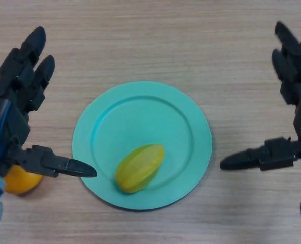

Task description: Pick up the yellow starfruit and place it on the plate

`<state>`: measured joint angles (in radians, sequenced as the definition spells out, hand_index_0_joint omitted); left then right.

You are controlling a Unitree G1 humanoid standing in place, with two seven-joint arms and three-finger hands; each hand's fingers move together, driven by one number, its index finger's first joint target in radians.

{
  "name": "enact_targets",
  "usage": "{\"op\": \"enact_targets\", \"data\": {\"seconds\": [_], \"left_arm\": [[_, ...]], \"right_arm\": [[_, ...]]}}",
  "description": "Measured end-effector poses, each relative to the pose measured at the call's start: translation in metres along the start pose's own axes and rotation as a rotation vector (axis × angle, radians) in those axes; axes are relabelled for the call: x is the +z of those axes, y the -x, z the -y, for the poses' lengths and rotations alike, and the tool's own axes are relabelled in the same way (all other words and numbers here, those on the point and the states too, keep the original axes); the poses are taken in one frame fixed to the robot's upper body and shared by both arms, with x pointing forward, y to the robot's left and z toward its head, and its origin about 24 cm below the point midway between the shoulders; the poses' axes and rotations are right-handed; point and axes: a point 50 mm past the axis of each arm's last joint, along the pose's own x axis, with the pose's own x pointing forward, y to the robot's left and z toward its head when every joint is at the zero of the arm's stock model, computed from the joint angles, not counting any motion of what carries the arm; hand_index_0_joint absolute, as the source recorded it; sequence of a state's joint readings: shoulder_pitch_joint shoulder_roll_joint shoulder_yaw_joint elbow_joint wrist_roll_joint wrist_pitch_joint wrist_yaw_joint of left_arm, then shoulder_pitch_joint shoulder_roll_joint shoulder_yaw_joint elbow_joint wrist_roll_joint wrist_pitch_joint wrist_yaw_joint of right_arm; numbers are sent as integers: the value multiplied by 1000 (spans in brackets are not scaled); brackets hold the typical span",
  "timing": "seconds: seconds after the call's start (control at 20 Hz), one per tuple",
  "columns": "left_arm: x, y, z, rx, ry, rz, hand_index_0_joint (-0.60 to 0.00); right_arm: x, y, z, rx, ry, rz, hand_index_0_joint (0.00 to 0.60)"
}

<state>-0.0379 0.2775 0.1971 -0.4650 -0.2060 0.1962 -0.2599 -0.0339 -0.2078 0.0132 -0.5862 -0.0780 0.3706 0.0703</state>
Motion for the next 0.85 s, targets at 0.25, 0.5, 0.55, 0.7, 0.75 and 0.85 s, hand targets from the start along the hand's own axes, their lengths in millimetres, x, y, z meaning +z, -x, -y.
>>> {"op": "enact_targets", "data": {"seconds": [0.25,0.5,0.55,0.7,0.75,0.85], "left_arm": [[-3,-3,10,-33,18,-16,0],[-4,-3,9,-30,20,-34,0],[-4,-3,9,-29,18,-34,0],[-5,-2,8,-20,-16,-44,0],[-5,-2,8,-20,-16,-44,0],[-5,-2,8,-20,-16,-44,0]], "right_arm": [[-3,6,6,-22,5,-20,0],[-3,6,9,-26,13,-25,0],[-3,6,9,-24,13,-24,0],[3,7,9,-26,14,1,0],[6,8,9,-27,15,14,0],[10,9,10,-28,15,23,0]]}}
